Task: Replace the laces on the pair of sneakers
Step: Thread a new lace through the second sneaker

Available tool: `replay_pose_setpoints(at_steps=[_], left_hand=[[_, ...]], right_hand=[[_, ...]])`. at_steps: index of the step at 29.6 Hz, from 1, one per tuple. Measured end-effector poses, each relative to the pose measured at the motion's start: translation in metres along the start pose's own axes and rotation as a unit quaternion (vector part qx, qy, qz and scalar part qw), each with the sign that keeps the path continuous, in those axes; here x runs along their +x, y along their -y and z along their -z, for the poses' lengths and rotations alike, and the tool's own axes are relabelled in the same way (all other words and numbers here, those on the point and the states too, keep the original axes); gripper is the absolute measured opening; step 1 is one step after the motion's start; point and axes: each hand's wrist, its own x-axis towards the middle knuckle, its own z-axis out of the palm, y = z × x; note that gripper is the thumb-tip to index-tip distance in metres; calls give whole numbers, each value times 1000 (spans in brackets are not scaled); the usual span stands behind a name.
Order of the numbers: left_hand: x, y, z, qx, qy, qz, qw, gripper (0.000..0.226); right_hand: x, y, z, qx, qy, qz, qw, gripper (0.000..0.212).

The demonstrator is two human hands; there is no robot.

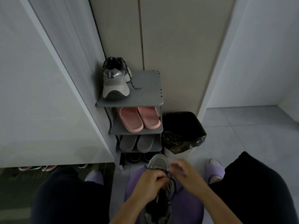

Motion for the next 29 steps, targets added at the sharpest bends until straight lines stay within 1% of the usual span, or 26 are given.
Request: replay_pose_setpoints(at_steps=[1,2,3,4,6,9,11,13,15,18,21,23,27,29], left_hand=[[3,0,0,11,-16,-11,1000,25],[4,-1,0,19,-24,-22,999,23],[6,-2,0,26,-26,-35,999,16],[6,-2,0,34,-30,-50,998,11],[6,1,-2,54,-50,-73,995,14],[6,4,-9,56,-88,-73,992,18],[7,5,-12,79,-108,-70,989,17],[9,9,-8,71,-137,-49,987,14],[11,17,-2,66,-146,-20,987,13],[12,31,0,160,-120,12,980,19],[13,29,-8,202,-74,36,976,25],[15,28,-15,215,-56,47,974,29],[19,29,-22,219,-75,52,971,32],[21,31,-24,211,-89,45,972,31]], right_hand=[[-2,13,-3,70,77,-25,994,7],[-3,19,-6,133,120,-53,982,8],[-2,18,-7,172,131,-84,973,7],[-1,16,-7,198,123,-108,967,7],[3,9,-4,207,115,-135,962,8],[6,6,-2,213,122,-142,959,7],[8,5,-2,184,102,-140,968,6],[11,-2,-2,110,56,-127,984,15],[12,-6,-1,79,30,-120,989,24],[12,-12,-7,51,32,-115,992,30],[15,-20,-19,6,30,-112,993,32],[18,-24,-26,-16,26,-110,993,30],[21,-25,-27,-35,21,-103,994,33],[22,-24,-24,-62,40,-95,993,28]])
